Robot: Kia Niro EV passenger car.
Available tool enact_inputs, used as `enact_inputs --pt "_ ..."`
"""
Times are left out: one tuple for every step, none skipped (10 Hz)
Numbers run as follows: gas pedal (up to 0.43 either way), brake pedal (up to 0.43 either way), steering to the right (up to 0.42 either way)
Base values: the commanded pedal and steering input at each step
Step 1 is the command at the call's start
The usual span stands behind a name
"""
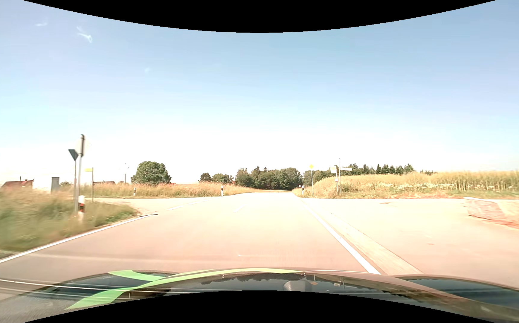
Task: Follow the waypoints while adhering to traffic rules and regulations
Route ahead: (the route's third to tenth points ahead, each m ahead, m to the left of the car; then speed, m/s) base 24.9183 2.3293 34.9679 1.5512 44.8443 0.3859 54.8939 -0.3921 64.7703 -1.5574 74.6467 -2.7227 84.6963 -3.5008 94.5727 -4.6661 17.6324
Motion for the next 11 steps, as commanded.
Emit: enact_inputs --pt "0.220 0.000 0.006" --pt "0.228 0.000 0.005" --pt "0.228 0.000 0.005" --pt "0.220 0.000 0.005" --pt "0.220 0.000 0.005" --pt "0.209 0.000 0.005" --pt "0.209 0.000 0.005" --pt "0.209 0.000 0.004" --pt "0.169 0.000 0.005" --pt "0.169 0.000 0.005" --pt "0.177 0.000 0.005"
